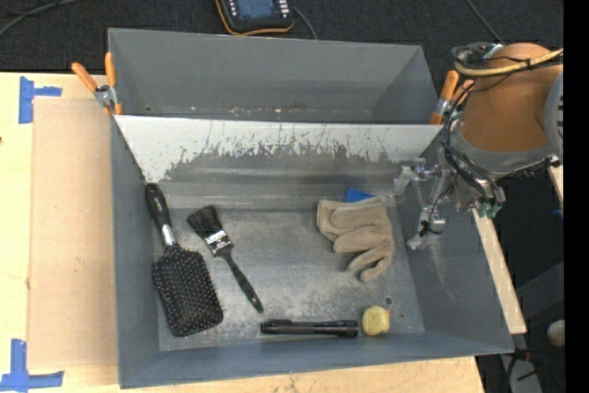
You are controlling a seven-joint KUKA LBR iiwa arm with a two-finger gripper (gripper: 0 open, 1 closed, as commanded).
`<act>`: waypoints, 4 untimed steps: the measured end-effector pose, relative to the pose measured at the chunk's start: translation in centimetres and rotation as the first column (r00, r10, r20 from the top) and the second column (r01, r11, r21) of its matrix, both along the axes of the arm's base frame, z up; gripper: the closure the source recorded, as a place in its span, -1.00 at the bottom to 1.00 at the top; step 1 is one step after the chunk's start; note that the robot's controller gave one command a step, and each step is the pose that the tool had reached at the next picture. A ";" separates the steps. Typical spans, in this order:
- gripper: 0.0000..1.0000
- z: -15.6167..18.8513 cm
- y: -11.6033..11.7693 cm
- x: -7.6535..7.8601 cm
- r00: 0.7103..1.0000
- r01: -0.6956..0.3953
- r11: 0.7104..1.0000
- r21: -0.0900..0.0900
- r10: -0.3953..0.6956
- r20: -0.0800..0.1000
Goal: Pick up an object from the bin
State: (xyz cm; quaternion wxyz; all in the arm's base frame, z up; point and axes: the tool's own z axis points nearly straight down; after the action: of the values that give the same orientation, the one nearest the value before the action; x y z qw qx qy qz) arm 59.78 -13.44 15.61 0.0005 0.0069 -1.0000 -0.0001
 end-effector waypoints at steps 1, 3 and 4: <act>-1.00 0.0 0.0 0.0 1.000 0.000 1.000 0.000 0.000 0.000; -1.00 -6.1 3.1 -4.7 1.000 -0.012 1.000 -0.001 0.012 0.009; -1.00 -8.5 5.3 -3.8 0.996 0.093 0.996 0.000 -0.093 0.007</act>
Offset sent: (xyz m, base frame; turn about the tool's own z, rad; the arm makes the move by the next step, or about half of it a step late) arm -0.0125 0.0195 -0.0456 0.0505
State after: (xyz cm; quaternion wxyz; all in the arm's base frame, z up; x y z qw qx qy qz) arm 56.00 -8.17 7.14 -0.0028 -0.0398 -0.9992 0.0002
